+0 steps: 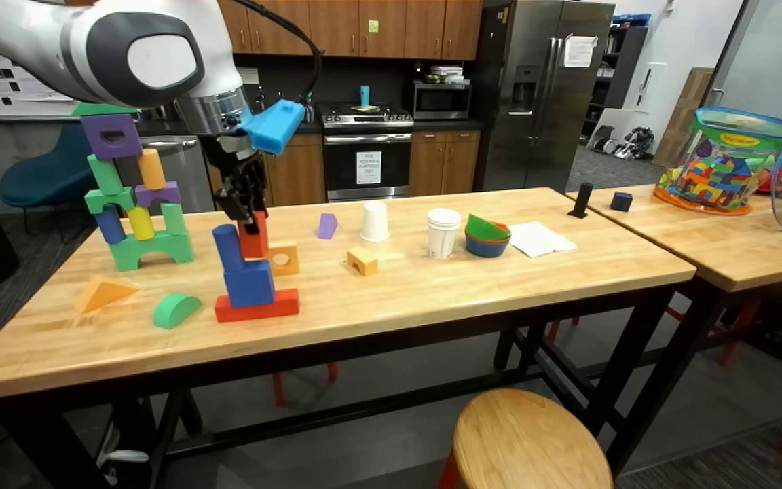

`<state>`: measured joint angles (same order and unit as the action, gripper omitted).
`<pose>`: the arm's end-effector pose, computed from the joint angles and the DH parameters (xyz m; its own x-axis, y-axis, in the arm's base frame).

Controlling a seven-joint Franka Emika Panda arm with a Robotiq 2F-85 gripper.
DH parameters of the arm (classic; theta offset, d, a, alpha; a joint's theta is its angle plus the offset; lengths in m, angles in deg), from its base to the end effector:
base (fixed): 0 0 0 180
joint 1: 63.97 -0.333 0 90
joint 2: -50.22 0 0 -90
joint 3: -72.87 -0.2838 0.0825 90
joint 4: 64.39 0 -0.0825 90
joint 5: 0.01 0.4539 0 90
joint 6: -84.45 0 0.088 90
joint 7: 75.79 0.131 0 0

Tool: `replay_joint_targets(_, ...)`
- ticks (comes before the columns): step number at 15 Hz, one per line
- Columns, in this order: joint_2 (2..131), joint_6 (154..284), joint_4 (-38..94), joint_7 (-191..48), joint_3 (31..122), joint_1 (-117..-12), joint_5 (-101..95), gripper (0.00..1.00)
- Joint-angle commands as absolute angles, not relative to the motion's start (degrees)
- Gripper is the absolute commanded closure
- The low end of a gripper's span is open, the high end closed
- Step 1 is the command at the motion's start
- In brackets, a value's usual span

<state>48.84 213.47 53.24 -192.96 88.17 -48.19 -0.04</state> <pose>0.5429 -0.3276 0.3831 0.0778 0.9924 -0.0953 0.9784 -0.0576 0.1986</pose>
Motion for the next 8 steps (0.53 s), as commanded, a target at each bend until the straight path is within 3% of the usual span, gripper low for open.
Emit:
replay_joint_targets(1,47.6,213.5,53.7,-192.8,88.5,-48.4,1.0,0.81)
replay_joint_targets(8,47.7,213.8,54.0,-192.5,88.6,-48.2,0.0,0.81)
